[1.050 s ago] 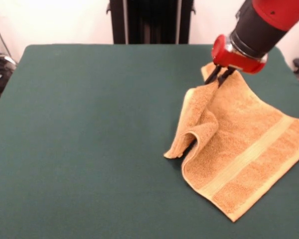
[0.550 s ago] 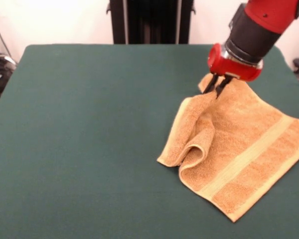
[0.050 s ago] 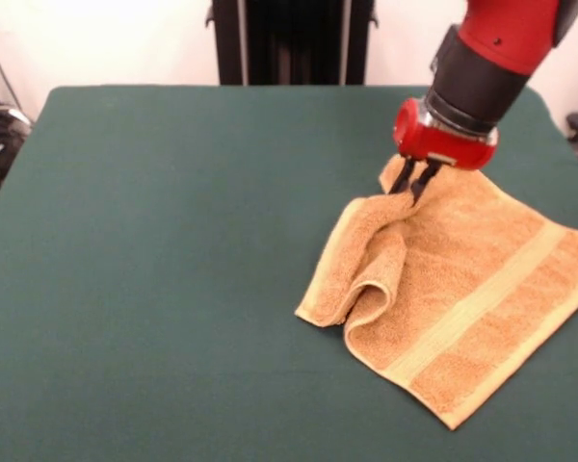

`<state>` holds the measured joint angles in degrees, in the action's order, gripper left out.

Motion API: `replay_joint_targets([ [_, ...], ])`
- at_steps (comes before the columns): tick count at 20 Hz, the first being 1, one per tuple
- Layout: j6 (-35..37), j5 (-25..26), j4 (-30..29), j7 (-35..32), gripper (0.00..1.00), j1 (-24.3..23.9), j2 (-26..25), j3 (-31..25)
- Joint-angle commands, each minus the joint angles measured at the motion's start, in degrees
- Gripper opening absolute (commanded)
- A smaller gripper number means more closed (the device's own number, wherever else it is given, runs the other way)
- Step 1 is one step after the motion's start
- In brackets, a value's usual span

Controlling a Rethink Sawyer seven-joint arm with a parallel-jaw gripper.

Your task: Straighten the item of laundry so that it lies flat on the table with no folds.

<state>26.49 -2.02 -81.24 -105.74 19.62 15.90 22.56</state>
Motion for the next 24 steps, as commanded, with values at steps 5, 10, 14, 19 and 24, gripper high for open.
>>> replay_joint_targets([
  [5, -9.58, -7.50, -4.90, -17.52, 1.00, -0.73, -5.52, -5.70],
  [10, -9.72, -8.24, -5.15, -16.83, 1.00, -1.10, -5.35, -6.03],
  [14, -8.91, -8.65, -4.74, -15.82, 1.00, -0.86, -5.61, -5.67],
  [19, -8.10, -8.99, -4.69, -15.21, 1.00, -0.78, -5.16, -5.47],
  [24, 0.12, -9.42, -5.57, -13.64, 1.00, -0.95, -0.45, -5.30],
])
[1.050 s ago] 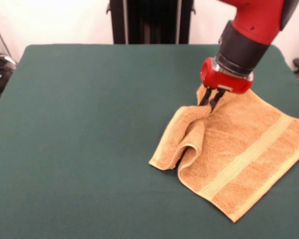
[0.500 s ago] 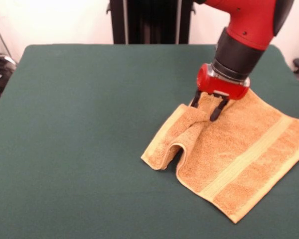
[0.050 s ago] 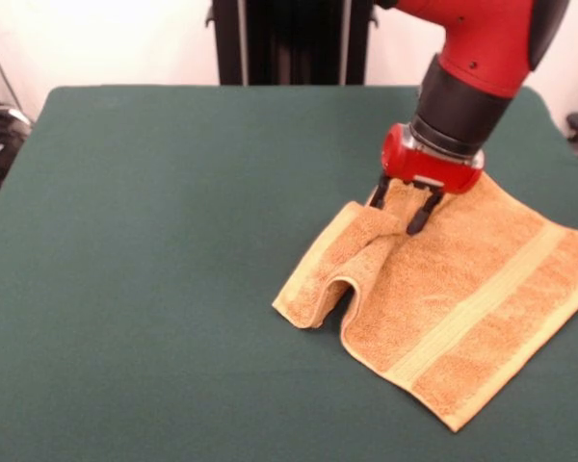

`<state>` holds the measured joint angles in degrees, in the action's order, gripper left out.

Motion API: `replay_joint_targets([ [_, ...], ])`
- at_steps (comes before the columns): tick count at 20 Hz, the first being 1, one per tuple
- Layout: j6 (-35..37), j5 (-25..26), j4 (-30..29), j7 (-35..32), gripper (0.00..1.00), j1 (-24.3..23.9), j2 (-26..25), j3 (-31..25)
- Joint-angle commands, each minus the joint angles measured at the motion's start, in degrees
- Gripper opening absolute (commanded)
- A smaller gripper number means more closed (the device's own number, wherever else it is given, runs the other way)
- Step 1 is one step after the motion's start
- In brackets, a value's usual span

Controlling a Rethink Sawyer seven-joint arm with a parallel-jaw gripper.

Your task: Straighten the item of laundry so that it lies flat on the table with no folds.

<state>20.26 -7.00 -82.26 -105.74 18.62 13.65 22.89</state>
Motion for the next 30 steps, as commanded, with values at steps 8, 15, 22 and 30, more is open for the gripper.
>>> replay_joint_targets([
  [8, 22.81, -5.56, -3.92, -12.24, 1.00, 0.26, 9.60, -4.78],
  [15, 30.05, -4.28, -1.98, -10.08, 1.00, -1.21, 12.60, -4.63],
  [22, 25.28, -2.54, -2.11, -6.44, 1.00, -4.76, 12.53, -6.31],
  [30, 10.70, -1.71, -5.48, -0.67, 1.00, -13.00, 12.45, -13.47],
])
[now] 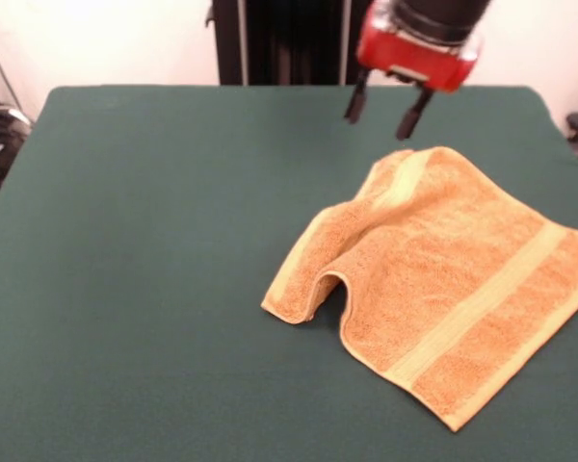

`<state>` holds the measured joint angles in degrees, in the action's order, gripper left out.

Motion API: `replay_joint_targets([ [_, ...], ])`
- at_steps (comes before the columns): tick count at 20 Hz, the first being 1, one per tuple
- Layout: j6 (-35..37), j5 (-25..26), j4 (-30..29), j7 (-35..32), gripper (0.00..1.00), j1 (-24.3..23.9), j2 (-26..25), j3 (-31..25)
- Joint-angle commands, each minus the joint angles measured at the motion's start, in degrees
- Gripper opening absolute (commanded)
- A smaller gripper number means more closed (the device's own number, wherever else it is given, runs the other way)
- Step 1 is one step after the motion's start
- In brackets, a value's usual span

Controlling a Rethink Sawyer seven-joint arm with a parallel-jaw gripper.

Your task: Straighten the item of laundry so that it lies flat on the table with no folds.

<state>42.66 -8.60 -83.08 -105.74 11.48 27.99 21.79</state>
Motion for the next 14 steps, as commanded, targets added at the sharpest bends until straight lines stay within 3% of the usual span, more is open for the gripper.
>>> replay_joint_targets([
  [1, -14.35, -0.30, -6.10, -0.02, 1.00, -7.50, -1.30, -14.46],
  [10, -26.55, 3.32, -10.34, -0.59, 1.00, -15.52, -1.51, -24.43],
  [14, -28.66, 5.57, -10.40, -1.30, 1.00, -16.79, -2.38, -25.64],
])
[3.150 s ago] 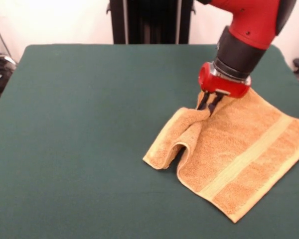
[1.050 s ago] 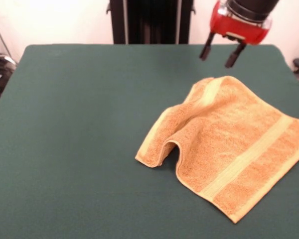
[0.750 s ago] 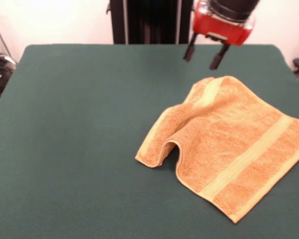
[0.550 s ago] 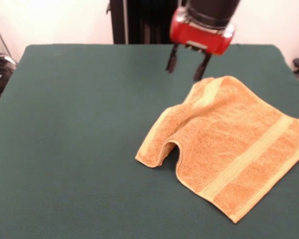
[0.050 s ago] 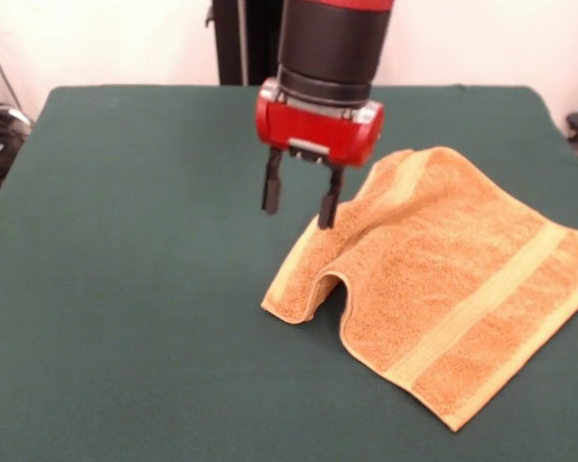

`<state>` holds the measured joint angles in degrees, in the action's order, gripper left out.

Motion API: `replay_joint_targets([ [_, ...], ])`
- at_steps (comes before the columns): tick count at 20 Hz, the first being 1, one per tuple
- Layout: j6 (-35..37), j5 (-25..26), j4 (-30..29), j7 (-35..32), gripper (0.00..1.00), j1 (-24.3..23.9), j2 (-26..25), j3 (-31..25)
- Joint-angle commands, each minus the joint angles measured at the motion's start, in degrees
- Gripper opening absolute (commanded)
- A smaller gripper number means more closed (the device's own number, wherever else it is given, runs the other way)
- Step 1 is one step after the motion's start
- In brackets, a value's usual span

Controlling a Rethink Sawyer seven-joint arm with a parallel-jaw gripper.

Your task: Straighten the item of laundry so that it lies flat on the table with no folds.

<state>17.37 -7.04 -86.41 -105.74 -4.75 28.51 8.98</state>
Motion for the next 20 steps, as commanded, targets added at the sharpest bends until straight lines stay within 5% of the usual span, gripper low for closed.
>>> replay_joint_targets([
  [1, -3.61, 4.38, -6.85, -1.59, 1.00, -0.64, -3.12, -12.86],
  [14, -3.49, 8.12, -1.49, -3.95, 1.00, 0.75, -8.33, -10.88],
  [20, 0.28, 8.49, -1.96, -4.54, 1.00, 1.56, -5.71, -9.58],
])
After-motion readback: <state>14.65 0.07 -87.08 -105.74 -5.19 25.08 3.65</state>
